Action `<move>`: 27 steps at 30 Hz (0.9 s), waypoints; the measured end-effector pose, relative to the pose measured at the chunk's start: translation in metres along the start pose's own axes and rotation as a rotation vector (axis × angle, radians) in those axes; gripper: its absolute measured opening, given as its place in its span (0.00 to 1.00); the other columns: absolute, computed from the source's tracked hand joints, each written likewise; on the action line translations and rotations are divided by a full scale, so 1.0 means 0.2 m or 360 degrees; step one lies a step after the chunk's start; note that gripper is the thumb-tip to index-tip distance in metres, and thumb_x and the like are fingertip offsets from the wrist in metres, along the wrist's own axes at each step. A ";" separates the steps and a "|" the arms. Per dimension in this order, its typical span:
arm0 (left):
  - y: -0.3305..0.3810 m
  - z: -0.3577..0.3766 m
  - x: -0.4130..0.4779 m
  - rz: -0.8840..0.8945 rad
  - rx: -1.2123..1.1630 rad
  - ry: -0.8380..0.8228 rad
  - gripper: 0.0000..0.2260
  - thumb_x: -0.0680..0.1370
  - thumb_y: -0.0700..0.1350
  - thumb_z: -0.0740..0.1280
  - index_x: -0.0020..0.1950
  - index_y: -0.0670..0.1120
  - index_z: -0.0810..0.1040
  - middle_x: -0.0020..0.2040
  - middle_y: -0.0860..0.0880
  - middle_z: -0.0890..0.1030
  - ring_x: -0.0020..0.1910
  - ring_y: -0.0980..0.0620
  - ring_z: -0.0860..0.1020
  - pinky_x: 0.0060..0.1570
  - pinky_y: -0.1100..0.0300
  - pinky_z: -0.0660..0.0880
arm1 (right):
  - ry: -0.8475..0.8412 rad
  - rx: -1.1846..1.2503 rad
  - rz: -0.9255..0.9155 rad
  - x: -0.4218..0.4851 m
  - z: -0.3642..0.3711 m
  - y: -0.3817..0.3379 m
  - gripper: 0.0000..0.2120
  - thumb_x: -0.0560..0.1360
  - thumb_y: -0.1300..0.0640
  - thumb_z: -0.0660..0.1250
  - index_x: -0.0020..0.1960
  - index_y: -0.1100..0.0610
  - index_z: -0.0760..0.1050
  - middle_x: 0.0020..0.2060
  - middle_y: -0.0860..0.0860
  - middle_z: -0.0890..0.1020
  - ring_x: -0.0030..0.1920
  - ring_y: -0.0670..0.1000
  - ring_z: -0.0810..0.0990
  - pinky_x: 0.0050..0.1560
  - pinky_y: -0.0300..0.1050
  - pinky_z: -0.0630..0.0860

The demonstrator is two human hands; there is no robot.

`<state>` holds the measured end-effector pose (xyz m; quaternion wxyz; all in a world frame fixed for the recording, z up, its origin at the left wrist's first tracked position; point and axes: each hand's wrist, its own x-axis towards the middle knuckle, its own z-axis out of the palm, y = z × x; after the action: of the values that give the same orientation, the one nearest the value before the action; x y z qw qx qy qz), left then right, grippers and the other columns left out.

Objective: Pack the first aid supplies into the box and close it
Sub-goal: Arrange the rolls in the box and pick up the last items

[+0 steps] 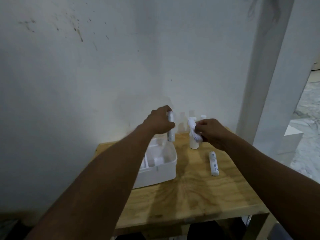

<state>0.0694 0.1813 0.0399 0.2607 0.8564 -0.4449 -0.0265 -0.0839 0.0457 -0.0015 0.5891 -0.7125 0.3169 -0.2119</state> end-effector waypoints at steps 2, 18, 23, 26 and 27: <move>-0.07 -0.11 -0.05 -0.0037 -0.0099 0.0035 0.20 0.72 0.45 0.74 0.62 0.49 0.75 0.55 0.45 0.81 0.50 0.45 0.81 0.49 0.54 0.78 | -0.0062 0.0094 -0.0009 -0.04 0.06 -0.07 0.09 0.74 0.68 0.65 0.53 0.66 0.77 0.44 0.61 0.79 0.41 0.56 0.79 0.44 0.53 0.81; -0.34 -0.13 -0.33 -0.0063 0.0098 -0.0313 0.19 0.68 0.47 0.81 0.55 0.48 0.81 0.53 0.48 0.80 0.46 0.50 0.81 0.44 0.57 0.82 | -0.0275 -0.1091 -0.0621 -0.16 0.50 -0.03 0.11 0.67 0.57 0.72 0.48 0.58 0.78 0.45 0.54 0.81 0.45 0.54 0.79 0.41 0.44 0.73; -0.33 -0.03 -0.34 0.0038 0.0356 -0.0427 0.19 0.67 0.49 0.81 0.55 0.48 0.83 0.55 0.49 0.80 0.52 0.48 0.78 0.50 0.55 0.77 | -0.0429 -0.1395 -0.0567 -0.16 0.52 0.01 0.08 0.66 0.55 0.72 0.40 0.56 0.76 0.39 0.52 0.80 0.41 0.53 0.78 0.41 0.50 0.77; -0.35 0.03 -0.36 0.0046 0.0437 -0.0490 0.18 0.67 0.48 0.80 0.55 0.48 0.83 0.55 0.49 0.82 0.52 0.48 0.79 0.51 0.53 0.78 | -0.0477 -0.1467 -0.0590 -0.17 0.53 0.01 0.06 0.67 0.55 0.73 0.40 0.53 0.76 0.38 0.49 0.78 0.40 0.51 0.77 0.38 0.44 0.73; -0.36 0.05 -0.36 0.0048 0.0442 -0.0502 0.18 0.67 0.47 0.79 0.55 0.48 0.83 0.55 0.48 0.83 0.51 0.48 0.79 0.51 0.53 0.79 | -0.0504 -0.1479 -0.0596 -0.16 0.53 0.00 0.06 0.68 0.55 0.73 0.43 0.53 0.79 0.40 0.49 0.80 0.41 0.51 0.78 0.38 0.43 0.74</move>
<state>0.0777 0.2666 -0.0152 0.0677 0.8625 -0.4924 -0.0948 -0.0352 0.1431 -0.0226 0.2036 -0.9664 0.1519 -0.0403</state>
